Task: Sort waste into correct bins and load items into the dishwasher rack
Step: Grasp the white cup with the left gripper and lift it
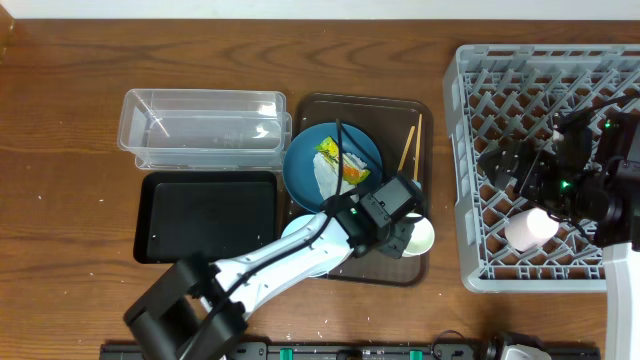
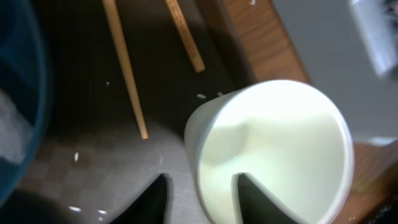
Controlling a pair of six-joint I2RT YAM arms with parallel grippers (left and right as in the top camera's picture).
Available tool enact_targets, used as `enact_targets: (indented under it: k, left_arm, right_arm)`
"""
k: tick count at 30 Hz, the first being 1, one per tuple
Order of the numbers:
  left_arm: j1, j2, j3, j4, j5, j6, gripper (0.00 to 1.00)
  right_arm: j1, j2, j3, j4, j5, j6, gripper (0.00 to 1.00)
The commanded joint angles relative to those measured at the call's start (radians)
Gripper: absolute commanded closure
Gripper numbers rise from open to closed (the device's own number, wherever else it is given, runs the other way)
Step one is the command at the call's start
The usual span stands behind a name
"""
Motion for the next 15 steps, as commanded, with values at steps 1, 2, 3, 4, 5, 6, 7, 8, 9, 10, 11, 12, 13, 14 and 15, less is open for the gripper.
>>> enact_targets:
  k: [1, 2, 3, 4, 5, 6, 7, 8, 9, 10, 11, 12, 13, 14, 15]
  left_arm:
    - [0.000, 0.018, 0.007, -0.001, 0.016, 0.002, 0.85]
    - [0.003, 0.010, 0.010, -0.003, 0.031, 0.002, 0.91]
    - [0.008, -0.003, 0.015, -0.008, 0.051, 0.002, 0.94]
    - [0.016, -0.024, 0.022, -0.016, 0.068, 0.002, 0.94]
    - [0.025, -0.045, 0.029, -0.026, 0.077, 0.002, 0.94]
    - [0.037, -0.072, 0.037, -0.040, 0.082, 0.002, 0.94]
    - [0.051, -0.102, 0.044, -0.057, 0.081, 0.002, 0.94]
    - [0.073, -0.139, 0.048, -0.075, 0.082, 0.002, 0.94]
    - [0.103, -0.183, 0.048, -0.095, 0.082, 0.002, 0.94]
    - [0.131, -0.214, 0.048, -0.112, 0.088, 0.002, 0.94]
    - [0.165, -0.242, 0.048, -0.130, 0.108, 0.002, 0.94]
    - [0.206, -0.267, 0.048, -0.147, 0.148, 0.002, 0.94]
    - [0.261, -0.292, 0.048, -0.163, 0.223, 0.002, 0.94]
    - [0.314, -0.308, 0.048, -0.170, 0.311, 0.002, 0.94]
    - [0.381, -0.322, 0.048, -0.171, 0.440, 0.003, 0.94]
  right_arm:
    - [0.021, 0.000, -0.006, -0.001, 0.005, -0.012, 0.08]
    - [0.021, 0.000, -0.006, -0.001, 0.005, -0.013, 0.08]
    - [0.021, 0.000, -0.006, -0.001, 0.005, -0.014, 0.09]
    - [0.021, 0.000, -0.006, -0.001, 0.004, -0.023, 0.09]
    - [0.021, 0.000, -0.006, -0.001, 0.004, -0.032, 0.09]
    - [0.021, 0.000, -0.006, -0.001, 0.004, -0.047, 0.09]
    - [0.021, 0.000, -0.006, -0.001, 0.004, -0.062, 0.08]
    - [0.024, 0.000, -0.006, -0.002, -0.009, -0.091, 0.06]
    - [0.032, 0.000, -0.006, -0.002, -0.028, -0.127, 0.05]
    - [0.041, 0.000, -0.006, -0.002, -0.045, -0.158, 0.05]
    - [0.055, 0.000, -0.006, 0.000, -0.063, -0.183, 0.05]
    - [0.069, 0.000, -0.006, 0.003, -0.079, -0.197, 0.04]
    - [0.088, 0.000, -0.006, 0.011, -0.100, -0.212, 0.04]
    - [0.106, 0.000, -0.006, 0.021, -0.122, -0.224, 0.03]
    - [0.127, 0.000, -0.006, 0.037, -0.155, -0.240, 0.03]
